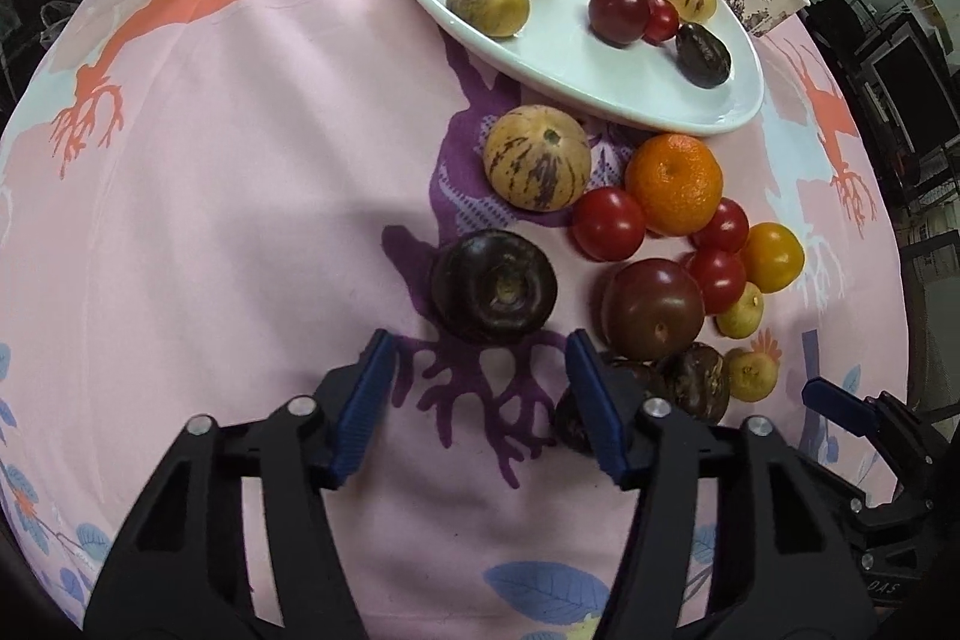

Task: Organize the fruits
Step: 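Grasp the round dark purple fruit with the left gripper, then lift the purple fruit with the left gripper while the right grasps a dark brown fruit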

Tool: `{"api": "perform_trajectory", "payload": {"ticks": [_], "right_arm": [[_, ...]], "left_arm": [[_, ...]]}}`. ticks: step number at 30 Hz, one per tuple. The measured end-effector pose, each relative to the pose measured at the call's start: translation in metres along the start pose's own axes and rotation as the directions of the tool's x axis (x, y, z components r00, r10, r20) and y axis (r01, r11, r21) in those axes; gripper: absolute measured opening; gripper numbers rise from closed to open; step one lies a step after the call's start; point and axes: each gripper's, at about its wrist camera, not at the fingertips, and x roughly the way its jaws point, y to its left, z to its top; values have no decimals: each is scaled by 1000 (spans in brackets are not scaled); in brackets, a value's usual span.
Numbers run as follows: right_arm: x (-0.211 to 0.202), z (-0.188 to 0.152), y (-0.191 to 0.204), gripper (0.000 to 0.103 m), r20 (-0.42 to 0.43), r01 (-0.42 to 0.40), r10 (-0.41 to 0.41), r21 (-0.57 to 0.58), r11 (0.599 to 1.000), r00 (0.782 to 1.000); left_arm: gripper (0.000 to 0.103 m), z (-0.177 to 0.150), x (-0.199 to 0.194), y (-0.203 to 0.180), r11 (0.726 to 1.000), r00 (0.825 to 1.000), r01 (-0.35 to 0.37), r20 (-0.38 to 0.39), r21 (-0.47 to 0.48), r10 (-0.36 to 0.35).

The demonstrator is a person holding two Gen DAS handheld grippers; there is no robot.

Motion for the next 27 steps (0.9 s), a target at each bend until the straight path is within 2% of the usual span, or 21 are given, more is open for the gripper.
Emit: {"api": "perform_trajectory", "payload": {"ticks": [2,4,9,12,17,19,21,23,27], "right_arm": [[-1,1,1,73,3,-9,9,3,1000,1000],[-2,1,1,73,1,-18,18,0,1000,1000],[-3,-1,9,73,-14,-55,55,-21,998,998],[-5,-4,14,73,-8,-78,78,-35,996,997],[5,-8,28,73,-45,-126,123,-62,990,991],[10,-10,36,73,-59,-128,122,-96,987,991],[16,-11,43,62,-66,-118,109,-140,983,992],[23,-11,49,56,-71,-79,67,-192,978,995],[33,-1,47,54,-44,-3,-7,-222,975,999]], "left_arm": [[55,3,4,-4,1000,1000,-17,0,21,17],[48,7,8,-5,1000,1000,-13,-8,20,13],[45,13,10,-13,996,998,-55,28,68,53],[45,7,3,-13,999,999,-22,48,47,20],[46,-5,-8,-2,1000,999,0,39,0,0],[45,-10,-14,6,1000,999,6,41,-24,-5],[46,-14,-17,15,999,999,8,40,-44,-6],[45,-17,-16,21,998,999,9,32,-62,-7],[46,-17,-13,22,998,1000,5,26,-66,-3]]}}
